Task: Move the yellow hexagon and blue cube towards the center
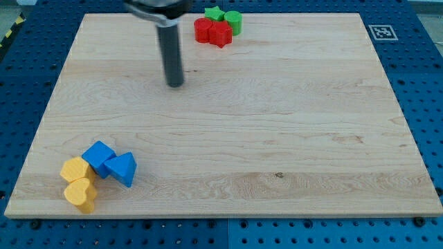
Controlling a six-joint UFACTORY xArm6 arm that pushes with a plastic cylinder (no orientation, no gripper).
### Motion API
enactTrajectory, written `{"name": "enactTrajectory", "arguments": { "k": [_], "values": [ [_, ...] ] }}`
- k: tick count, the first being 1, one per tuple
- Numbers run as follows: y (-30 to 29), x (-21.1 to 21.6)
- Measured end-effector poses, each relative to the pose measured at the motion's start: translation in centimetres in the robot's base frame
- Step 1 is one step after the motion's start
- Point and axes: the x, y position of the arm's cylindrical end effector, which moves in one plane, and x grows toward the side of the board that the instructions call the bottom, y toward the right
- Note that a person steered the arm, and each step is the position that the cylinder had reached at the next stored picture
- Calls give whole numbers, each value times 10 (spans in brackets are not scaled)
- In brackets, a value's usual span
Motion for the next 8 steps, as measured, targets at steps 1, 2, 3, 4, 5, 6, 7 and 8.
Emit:
{"name": "enactTrajectory", "arguments": {
  "k": [1,2,3,4,5,6,7,8],
  "values": [
    [-108,6],
    [-193,33],
    [-193,38],
    [-192,112],
    [-191,174],
    [-189,178],
    [-145,203],
    [-105,211]
  ]
}}
